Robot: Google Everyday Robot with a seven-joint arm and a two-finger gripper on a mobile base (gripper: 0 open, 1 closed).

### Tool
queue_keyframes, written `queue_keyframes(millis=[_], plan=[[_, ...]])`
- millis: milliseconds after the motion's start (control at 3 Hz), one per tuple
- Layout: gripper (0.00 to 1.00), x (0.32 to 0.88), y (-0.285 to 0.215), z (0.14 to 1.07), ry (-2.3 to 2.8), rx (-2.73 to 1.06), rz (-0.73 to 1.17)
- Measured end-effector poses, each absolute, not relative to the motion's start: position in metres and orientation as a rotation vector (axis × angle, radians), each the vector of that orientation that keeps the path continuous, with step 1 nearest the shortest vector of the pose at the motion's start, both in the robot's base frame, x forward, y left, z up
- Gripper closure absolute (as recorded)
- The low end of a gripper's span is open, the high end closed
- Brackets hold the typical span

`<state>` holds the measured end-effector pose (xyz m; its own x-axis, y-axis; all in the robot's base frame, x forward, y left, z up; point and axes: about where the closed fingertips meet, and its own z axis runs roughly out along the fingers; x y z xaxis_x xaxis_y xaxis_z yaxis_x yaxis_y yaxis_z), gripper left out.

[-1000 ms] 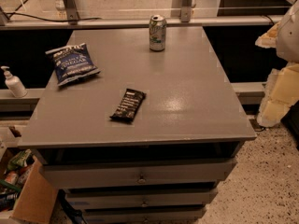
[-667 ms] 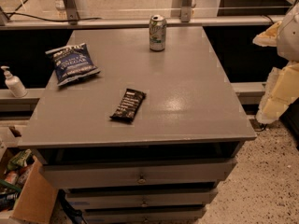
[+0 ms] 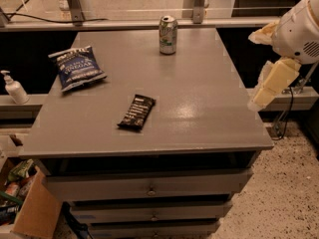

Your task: Knock 7up can over

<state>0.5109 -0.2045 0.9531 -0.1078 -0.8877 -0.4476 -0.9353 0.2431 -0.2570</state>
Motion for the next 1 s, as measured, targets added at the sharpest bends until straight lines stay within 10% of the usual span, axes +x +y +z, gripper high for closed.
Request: queue_keyframes(millis=[1000], plan=[[0.00, 0.591, -0.172, 0.943, 1.925, -1.386, 0.331]])
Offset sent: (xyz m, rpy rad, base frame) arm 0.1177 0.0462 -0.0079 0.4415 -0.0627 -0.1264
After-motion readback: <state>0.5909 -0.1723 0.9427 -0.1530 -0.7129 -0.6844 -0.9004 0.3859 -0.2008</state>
